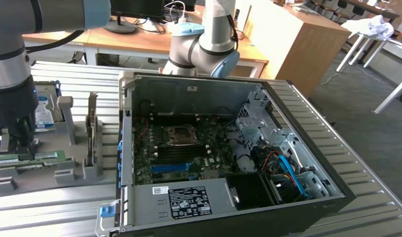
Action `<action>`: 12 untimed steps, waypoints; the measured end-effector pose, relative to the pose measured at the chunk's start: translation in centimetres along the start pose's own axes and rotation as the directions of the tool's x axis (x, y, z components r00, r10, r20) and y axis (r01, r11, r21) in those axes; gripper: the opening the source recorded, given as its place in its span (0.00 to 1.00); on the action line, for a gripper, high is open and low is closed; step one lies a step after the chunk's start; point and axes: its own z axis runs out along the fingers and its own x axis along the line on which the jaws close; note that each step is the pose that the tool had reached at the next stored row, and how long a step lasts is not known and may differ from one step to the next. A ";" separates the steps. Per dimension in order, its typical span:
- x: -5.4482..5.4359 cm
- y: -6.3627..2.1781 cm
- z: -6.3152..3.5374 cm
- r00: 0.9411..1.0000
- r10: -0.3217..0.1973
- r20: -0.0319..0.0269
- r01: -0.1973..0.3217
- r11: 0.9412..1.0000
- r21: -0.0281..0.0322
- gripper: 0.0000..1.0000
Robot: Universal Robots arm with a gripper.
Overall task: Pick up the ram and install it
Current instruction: 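Pick up the ram and move it above insertion slot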
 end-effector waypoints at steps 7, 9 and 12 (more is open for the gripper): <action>0.0 0.04 -0.96 1.000 0.000 0.001 0.000 1.000 0.000 0.13; 0.0 0.05 -1.25 1.000 0.000 0.001 0.000 1.000 0.000 0.13; 0.0 0.07 -1.72 1.000 0.000 0.001 0.000 1.000 0.000 0.13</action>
